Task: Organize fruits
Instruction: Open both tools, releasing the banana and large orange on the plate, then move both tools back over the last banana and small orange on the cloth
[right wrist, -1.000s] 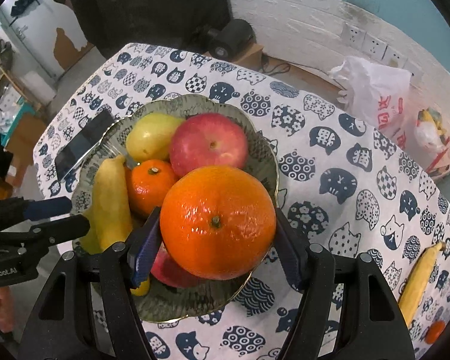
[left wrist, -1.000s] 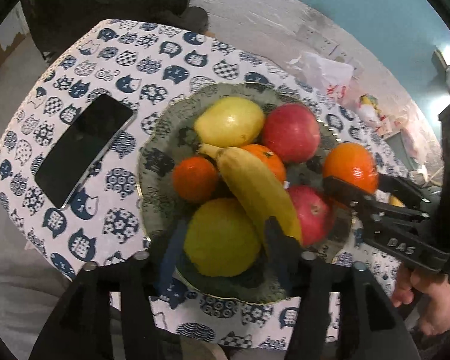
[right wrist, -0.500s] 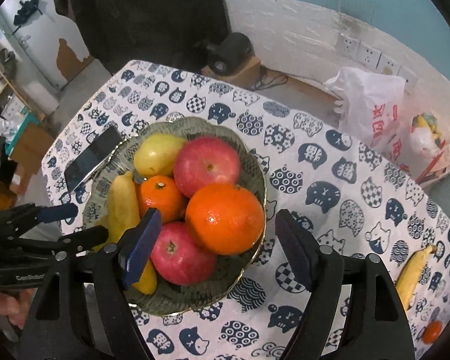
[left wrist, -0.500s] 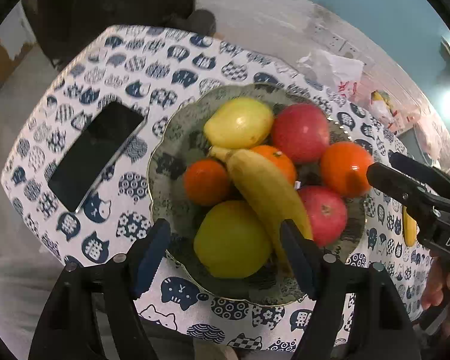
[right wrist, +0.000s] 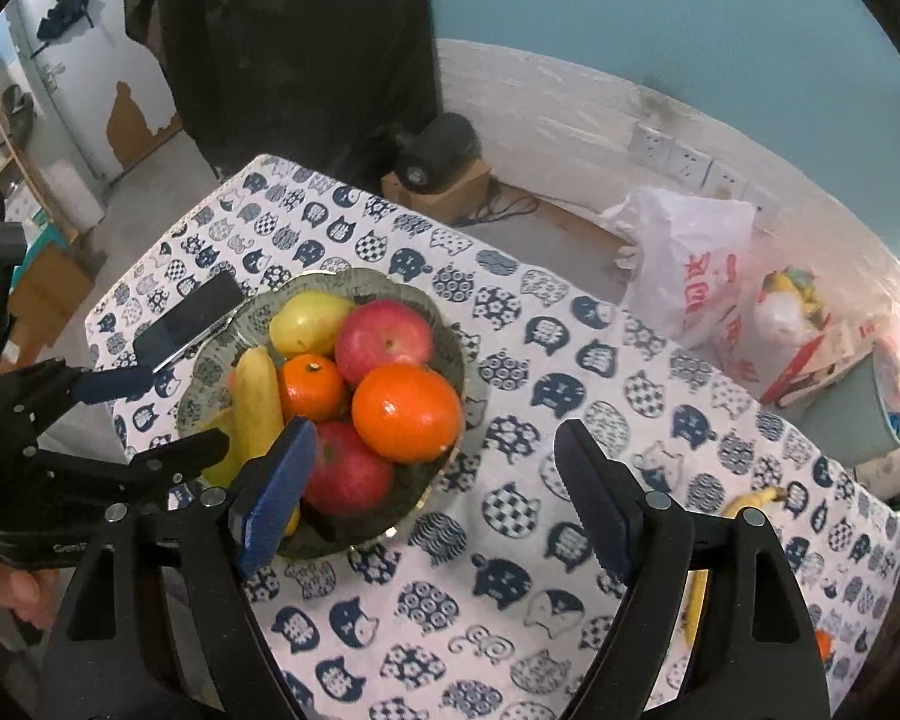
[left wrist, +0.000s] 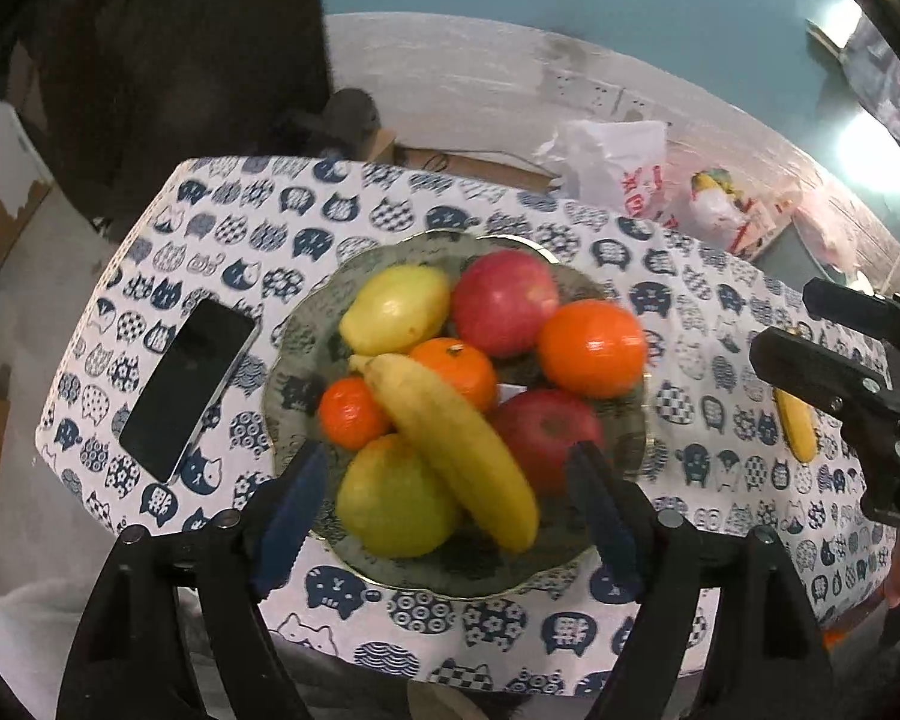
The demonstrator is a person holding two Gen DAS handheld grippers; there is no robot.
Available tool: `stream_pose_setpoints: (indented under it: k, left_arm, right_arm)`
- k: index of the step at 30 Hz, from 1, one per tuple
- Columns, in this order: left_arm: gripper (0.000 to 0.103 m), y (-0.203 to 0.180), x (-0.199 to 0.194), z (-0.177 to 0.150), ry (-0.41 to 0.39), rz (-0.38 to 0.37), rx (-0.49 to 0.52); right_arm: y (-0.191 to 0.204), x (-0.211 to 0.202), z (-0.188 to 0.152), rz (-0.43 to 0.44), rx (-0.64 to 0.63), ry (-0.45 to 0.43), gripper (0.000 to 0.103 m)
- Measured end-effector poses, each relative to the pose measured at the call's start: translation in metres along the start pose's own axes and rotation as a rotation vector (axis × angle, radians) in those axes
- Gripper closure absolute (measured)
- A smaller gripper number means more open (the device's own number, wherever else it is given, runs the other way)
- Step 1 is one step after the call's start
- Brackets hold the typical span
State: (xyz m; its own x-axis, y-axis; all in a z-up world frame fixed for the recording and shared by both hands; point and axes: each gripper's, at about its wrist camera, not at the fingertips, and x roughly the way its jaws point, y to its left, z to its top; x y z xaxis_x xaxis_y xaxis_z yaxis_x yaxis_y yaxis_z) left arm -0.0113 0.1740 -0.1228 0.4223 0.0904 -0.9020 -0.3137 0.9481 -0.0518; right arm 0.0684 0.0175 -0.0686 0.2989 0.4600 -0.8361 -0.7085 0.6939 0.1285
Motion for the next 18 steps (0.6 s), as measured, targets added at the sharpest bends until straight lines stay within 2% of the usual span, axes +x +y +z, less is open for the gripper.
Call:
stream_pose_setpoints:
  k: [7,18]
  left_arm:
    - [0.017,-0.033,-0.014,0.0,-0.022,-0.035,0.053]
    - [0.017,-0.106,-0.022,0.003,-0.03,-0.07,0.181]
  right_arm:
    - [-0.021,-0.026,-0.019,-0.041,0.022,-0.003,0.021]
    - [-0.07,-0.061,-0.056,-0.12,0.079,-0.012,0.021]
